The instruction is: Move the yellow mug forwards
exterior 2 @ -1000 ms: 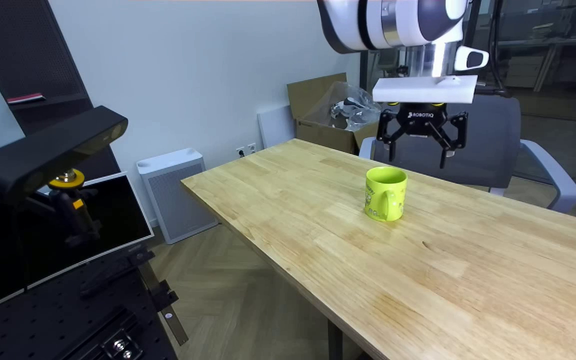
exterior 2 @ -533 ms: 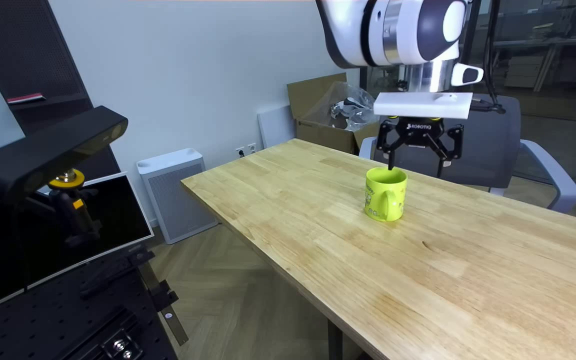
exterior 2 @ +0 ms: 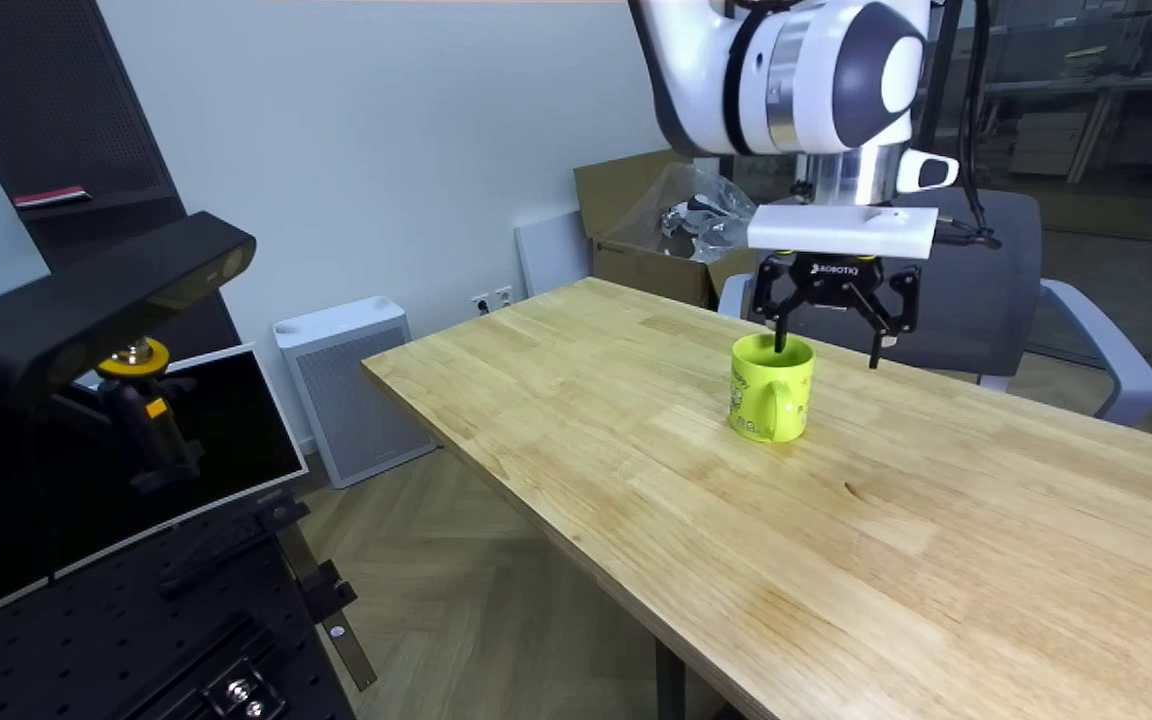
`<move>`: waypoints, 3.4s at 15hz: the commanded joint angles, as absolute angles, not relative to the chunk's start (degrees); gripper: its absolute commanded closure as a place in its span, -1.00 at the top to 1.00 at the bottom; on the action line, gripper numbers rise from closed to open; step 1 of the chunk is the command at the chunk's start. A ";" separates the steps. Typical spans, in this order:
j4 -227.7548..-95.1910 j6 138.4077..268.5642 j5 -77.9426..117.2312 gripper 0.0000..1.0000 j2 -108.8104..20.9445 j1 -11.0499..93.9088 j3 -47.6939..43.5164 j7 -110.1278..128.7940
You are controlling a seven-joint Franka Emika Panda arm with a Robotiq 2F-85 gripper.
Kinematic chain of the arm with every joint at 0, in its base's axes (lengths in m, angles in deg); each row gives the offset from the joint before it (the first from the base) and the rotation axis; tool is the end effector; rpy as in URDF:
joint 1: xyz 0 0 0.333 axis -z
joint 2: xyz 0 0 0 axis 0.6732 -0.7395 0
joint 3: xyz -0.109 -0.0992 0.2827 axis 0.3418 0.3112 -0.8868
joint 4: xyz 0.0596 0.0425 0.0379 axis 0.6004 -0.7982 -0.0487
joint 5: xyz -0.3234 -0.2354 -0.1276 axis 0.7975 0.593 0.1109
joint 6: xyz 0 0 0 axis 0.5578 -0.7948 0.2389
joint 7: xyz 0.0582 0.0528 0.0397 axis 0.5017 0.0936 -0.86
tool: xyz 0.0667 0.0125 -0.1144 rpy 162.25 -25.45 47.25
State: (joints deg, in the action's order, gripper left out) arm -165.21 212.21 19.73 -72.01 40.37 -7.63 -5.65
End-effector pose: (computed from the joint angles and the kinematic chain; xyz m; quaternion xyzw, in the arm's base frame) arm 0.6996 0.0416 0.1077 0.9902 0.1374 0.0226 0.0079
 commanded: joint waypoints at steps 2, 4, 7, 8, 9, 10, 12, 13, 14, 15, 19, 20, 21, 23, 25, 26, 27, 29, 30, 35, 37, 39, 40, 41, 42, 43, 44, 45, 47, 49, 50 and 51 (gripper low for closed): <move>-163.02 211.66 20.30 1.00 -73.70 40.87 -7.66 -4.79; -163.06 211.69 20.37 1.00 -73.91 41.02 -7.56 -4.79; -163.17 211.85 20.33 0.32 -74.11 41.38 -7.59 -4.99; -163.17 211.69 20.35 0.19 -74.12 41.43 -7.53 -4.94; -163.18 211.51 20.40 0.02 -74.09 41.46 -7.40 -4.78; -163.24 211.39 20.30 -0.10 -74.02 41.64 -7.43 -4.84; -163.46 211.38 20.42 -0.37 -73.79 41.61 -7.13 -4.49; -163.47 211.28 20.35 -0.50 -73.75 41.65 -7.09 -4.37; -163.43 211.34 20.34 -0.65 -73.80 41.66 -6.93 -4.15; -163.37 211.14 20.29 -0.77 -73.81 41.69 -6.80 -3.96; -163.05 210.49 20.27 -1.00 -73.84 41.87 -6.17 -3.51; -162.97 210.34 20.25 -0.95 -73.79 41.98 -6.09 -3.48; -162.95 210.24 20.20 -0.95 -73.70 42.08 -6.02 -3.43; -162.74 209.85 20.14 -0.95 -73.52 42.27 -5.84 -3.38; -162.37 209.31 20.19 -0.95 -73.32 42.30 -5.67 -3.27; -162.09 208.90 20.31 -0.95 -73.17 42.18 -5.49 -3.12; -161.64 208.25 20.34 -0.95 -72.96 42.07 -5.38 -2.98; -160.65 207.28 20.49 -0.95 -72.69 41.82 -5.17 -2.79; -160.12 206.74 20.56 -0.95 -72.52 41.70 -5.16 -2.70; -157.98 205.17 20.67 -0.95 -71.89 41.28 -5.27 -2.53; -157.41 204.78 20.65 -0.95 -71.65 41.14 -5.29 -2.45; -157.12 204.23 20.56 -0.95 -71.38 41.09 -5.36 -2.41; -157.10 203.73 20.48 -0.95 -71.23 41.19 -5.39 -2.48; -157.24 203.39 20.42 -0.95 -71.04 41.39 -5.32 -2.52; -157.46 203.13 20.39 -0.95 -70.80 41.64 -5.19 -2.53; -157.65 202.87 20.39 -0.95 -70.61 41.90 -5.03 -2.50; -157.99 202.86 20.37 -0.95 -70.33 42.35 -4.78 -2.57; -158.29 202.94 20.44 -0.95 -70.07 42.75 -4.43 -2.59; -158.87 203.14 20.49 -0.95 -69.58 43.69 -3.60 -2.67; -159.46 203.36 20.39 -0.95 -69.09 44.82 -2.85 -2.76; -160.02 203.41 20.37 -0.95 -68.69 45.39 -2.48 -2.80; -160.40 203.45 20.30 -0.95 -68.40 45.94 -2.28 -2.89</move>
State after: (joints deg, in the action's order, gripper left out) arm -158.10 204.58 19.82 -71.68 44.68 -2.77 -4.52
